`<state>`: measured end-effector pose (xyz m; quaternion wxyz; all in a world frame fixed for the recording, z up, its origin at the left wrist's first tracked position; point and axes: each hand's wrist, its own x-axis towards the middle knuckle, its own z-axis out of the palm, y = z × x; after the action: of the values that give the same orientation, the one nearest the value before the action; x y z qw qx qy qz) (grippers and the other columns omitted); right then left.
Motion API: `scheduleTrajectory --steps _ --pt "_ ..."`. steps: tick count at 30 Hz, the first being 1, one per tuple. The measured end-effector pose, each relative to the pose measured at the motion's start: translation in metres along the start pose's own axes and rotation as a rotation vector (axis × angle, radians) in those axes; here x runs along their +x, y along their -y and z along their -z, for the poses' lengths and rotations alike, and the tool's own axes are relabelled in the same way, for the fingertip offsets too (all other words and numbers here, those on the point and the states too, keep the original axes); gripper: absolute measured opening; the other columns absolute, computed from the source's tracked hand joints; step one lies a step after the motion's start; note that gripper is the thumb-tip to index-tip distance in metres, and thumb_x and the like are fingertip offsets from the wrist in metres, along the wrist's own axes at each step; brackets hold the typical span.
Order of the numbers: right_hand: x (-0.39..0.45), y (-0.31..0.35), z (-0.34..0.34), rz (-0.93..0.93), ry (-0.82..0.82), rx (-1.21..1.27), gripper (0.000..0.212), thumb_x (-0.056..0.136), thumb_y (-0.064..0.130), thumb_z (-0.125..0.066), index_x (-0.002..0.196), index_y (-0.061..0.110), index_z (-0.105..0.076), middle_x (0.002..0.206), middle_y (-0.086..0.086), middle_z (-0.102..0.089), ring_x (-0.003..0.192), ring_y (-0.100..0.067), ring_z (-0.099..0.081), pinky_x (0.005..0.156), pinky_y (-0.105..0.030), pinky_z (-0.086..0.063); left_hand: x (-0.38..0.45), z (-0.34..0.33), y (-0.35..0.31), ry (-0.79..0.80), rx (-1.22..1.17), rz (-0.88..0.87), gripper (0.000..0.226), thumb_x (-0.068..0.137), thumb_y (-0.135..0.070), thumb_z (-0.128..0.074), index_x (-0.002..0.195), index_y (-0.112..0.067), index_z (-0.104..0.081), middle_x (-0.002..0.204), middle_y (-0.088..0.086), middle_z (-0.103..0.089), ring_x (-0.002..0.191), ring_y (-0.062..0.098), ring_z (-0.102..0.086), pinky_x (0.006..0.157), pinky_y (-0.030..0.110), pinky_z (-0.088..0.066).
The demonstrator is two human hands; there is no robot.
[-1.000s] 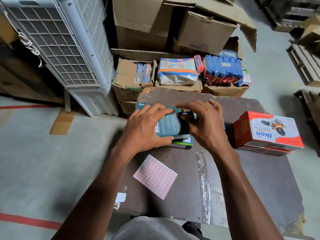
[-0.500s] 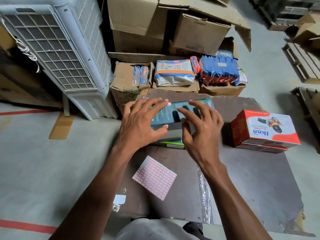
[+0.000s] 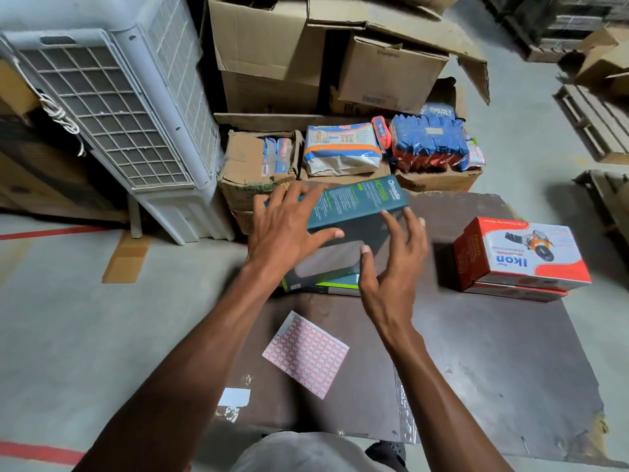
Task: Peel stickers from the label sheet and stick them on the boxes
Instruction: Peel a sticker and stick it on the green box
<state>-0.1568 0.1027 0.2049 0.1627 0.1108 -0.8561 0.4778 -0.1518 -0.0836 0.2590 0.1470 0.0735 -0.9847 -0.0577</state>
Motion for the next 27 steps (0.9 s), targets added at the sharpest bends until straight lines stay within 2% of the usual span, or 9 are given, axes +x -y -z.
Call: scheduleTrajectory --steps 3,6,8,10,13,16,19,23,27 --pt "-0.005 -0.017 0.0 -0.147 -0.129 0.108 0.047 0.095 0.026 -0.061 0.141 0.023 -0.051 0.15 -0.002 -0.042 0.142 -0.021 -0.037 0.115 -0.046 -0.038 0.003 0.003 0.017 -0.004 -0.063 0.09 0.081 0.079 -0.082 -0.054 0.146 -0.039 -0.045 0.134 -0.005 -0.054 0.121 0.025 -0.053 0.095 0.045 -0.037" --pt "-0.006 -0.033 -0.001 -0.464 0.029 0.28 0.029 0.103 0.025 -0.059 0.132 0.025 -0.054 0.137 0.001 -0.053 0.114 -0.007 -0.059 0.087 -0.023 -0.051 0.004 0.008 0.039 -0.027 -0.144 0.19 0.079 0.079 -0.081 -0.057 0.145 -0.04 -0.047 0.13 -0.003 -0.057 0.12 0.028 -0.054 0.097 0.046 -0.039" --pt "-0.003 -0.044 -0.004 -0.744 0.178 0.463 0.021 0.107 0.029 -0.054 0.126 0.021 -0.056 0.126 -0.001 -0.061 0.087 0.001 -0.063 0.074 -0.019 -0.05 0.002 0.013 0.052 -0.032 -0.21 0.25 0.077 0.08 -0.08 -0.059 0.145 -0.041 -0.048 0.13 -0.002 -0.058 0.121 0.028 -0.055 0.098 0.047 -0.041" --pt "0.0 -0.058 -0.006 -0.953 0.319 0.574 0.022 0.108 0.038 -0.048 0.114 0.019 -0.059 0.111 0.001 -0.064 0.084 -0.01 -0.06 0.085 -0.032 -0.052 -0.001 0.016 0.064 -0.027 -0.304 0.318 0.077 0.078 -0.081 -0.061 0.144 -0.043 -0.049 0.128 -0.006 -0.059 0.121 0.025 -0.057 0.101 0.048 -0.045" --pt "0.001 -0.085 -0.009 -1.126 0.433 0.669 0.032 0.104 0.051 -0.05 0.107 0.023 -0.063 0.115 -0.002 -0.056 0.1 -0.025 -0.053 0.098 -0.046 -0.05 -0.011 0.016 0.083 0.004 -0.562 0.399 0.073 0.072 -0.082 -0.067 0.137 -0.05 -0.055 0.123 -0.014 -0.063 0.117 0.015 -0.063 0.101 0.045 -0.052" --pt "0.0 -0.107 -0.01 -1.164 0.479 0.656 0.048 0.098 0.062 -0.053 0.128 0.025 -0.056 0.13 -0.005 -0.049 0.12 -0.03 -0.05 0.107 -0.052 -0.046 -0.025 0.014 0.089 0.028 -0.914 0.474 0.037 0.08 -0.061 -0.078 0.115 -0.058 -0.066 0.112 -0.022 -0.073 0.106 0.003 -0.07 0.094 0.035 -0.058" --pt "-0.004 -0.123 -0.011 -1.115 0.536 0.677 0.071 0.09 0.075 -0.051 0.145 0.029 -0.051 0.145 -0.002 -0.052 0.138 -0.028 -0.048 0.113 -0.052 -0.042 -0.038 0.005 0.091 0.058 -1.155 0.534 0.021 0.093 -0.028 -0.074 0.107 -0.043 -0.069 0.096 -0.021 -0.078 0.088 0.001 -0.074 0.074 0.021 -0.06" --pt "-0.014 -0.129 -0.009 -1.073 0.58 0.773 0.056 0.095 0.066 -0.05 0.134 0.029 -0.062 0.132 0.0 -0.069 0.123 -0.021 -0.064 0.11 -0.046 -0.046 -0.052 -0.018 0.101 0.114 -1.311 0.685 0.025 0.098 -0.03 -0.067 0.121 -0.025 -0.072 0.112 -0.001 -0.078 0.097 0.014 -0.075 0.08 0.027 -0.062" --pt "-0.019 -0.132 -0.016 -0.973 0.533 0.684 0.031 0.101 0.023 -0.057 0.13 0.031 -0.058 0.124 -0.001 -0.069 0.099 -0.019 -0.067 0.084 -0.036 -0.052 -0.059 -0.048 0.106 0.109 -1.362 0.806 0.033 0.099 -0.035 -0.065 0.126 -0.017 -0.071 0.114 0.003 -0.078 0.099 0.017 -0.076 0.078 0.026 -0.062"
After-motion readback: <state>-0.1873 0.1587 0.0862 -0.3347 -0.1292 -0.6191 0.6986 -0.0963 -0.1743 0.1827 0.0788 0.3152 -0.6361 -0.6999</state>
